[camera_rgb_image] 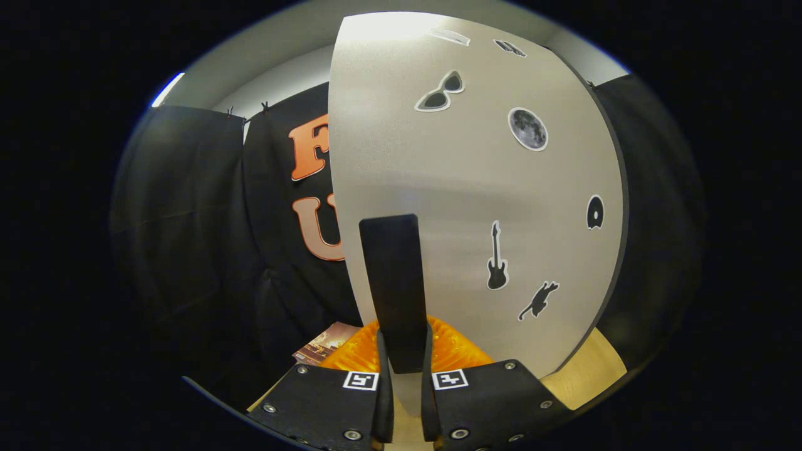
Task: Open the shoe cabinet door, grab the shoes and put them into the shoe cabinet, then close the shoe cabinet door.
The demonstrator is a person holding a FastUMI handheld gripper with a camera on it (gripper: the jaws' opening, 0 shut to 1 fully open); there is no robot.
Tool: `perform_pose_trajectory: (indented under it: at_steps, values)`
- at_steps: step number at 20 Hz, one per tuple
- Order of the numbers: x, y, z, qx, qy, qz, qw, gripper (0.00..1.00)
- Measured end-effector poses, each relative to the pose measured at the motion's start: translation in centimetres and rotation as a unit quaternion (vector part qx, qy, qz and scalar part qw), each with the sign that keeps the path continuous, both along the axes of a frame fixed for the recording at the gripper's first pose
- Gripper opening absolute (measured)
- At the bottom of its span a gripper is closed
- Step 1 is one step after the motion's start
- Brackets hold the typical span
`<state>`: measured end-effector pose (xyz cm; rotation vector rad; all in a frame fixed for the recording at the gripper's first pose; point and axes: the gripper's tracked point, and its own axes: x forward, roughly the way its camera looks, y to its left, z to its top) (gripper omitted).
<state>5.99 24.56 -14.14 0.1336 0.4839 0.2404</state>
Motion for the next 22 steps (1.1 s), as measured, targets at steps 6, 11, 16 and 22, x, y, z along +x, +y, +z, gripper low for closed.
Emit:
perform_pose_trajectory:
  at_steps: [6,11,16,22]
  values:
    - [-2.2,-1.6,0.8,0.003,0.000,0.026,1.000,0.17]
    - [-3.9,-3.4,1.2,0.018,0.001,0.039,0.999,0.17]
    - [-5.4,-5.9,1.7,0.019,-0.004,0.036,0.999,0.17]
    - [-6.7,-8.8,2.2,0.020,-0.003,0.001,1.000,0.17]
